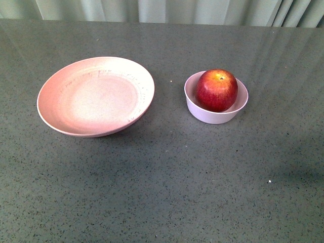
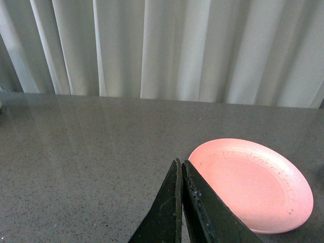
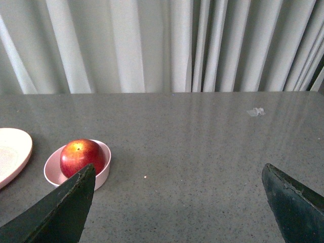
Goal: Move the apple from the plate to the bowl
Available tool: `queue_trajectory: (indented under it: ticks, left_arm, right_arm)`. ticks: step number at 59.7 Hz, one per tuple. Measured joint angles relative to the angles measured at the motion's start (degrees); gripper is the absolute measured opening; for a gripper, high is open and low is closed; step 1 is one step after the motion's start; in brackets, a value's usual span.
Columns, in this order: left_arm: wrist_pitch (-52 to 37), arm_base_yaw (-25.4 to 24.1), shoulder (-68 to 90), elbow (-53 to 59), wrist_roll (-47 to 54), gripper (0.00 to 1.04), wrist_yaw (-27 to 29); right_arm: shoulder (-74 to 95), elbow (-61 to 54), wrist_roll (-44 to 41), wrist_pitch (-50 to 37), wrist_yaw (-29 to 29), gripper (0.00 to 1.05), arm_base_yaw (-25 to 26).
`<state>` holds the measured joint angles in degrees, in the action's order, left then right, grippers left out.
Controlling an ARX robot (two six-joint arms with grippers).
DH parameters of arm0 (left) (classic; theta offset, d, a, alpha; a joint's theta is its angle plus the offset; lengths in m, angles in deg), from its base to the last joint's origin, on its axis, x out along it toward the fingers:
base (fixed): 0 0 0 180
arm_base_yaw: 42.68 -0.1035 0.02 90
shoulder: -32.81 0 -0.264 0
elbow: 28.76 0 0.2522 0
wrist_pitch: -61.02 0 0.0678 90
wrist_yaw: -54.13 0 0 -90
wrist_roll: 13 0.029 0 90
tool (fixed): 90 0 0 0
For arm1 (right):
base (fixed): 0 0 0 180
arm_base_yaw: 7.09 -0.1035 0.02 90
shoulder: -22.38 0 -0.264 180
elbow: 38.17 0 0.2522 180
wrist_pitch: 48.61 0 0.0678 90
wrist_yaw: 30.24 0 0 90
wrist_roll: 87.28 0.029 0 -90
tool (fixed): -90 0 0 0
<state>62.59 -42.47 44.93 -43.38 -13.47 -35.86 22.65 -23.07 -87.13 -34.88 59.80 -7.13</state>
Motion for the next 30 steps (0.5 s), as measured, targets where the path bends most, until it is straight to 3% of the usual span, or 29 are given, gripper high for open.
queue_trajectory:
  ticks: [7, 12, 24, 26, 30]
  left_arm:
    - [2.4, 0.0, -2.34, 0.0, 0.0, 0.02, 0.0]
    - [11.69, -0.02, -10.29, 0.0, 0.02, 0.02, 0.0]
    - [12.22, -0.04, -11.23, 0.0, 0.02, 0.02, -0.02]
    - [12.2, -0.04, -11.23, 0.0, 0.0, 0.05, -0.02]
    - [12.2, -0.04, -11.26, 0.0, 0.0, 0.21, -0.02]
  right_arm:
    - [0.0, -0.02, 0.0, 0.0, -0.02, 0.96, 0.0]
    - [0.0, -0.02, 0.0, 0.0, 0.0, 0.96, 0.0]
    - [0.0, 0.0, 0.0, 0.0, 0.0, 0.96, 0.0]
    - [0.0, 0.0, 0.0, 0.0, 0.0, 0.96, 0.0]
    - [0.0, -0.02, 0.0, 0.02, -0.02, 0.96, 0.0]
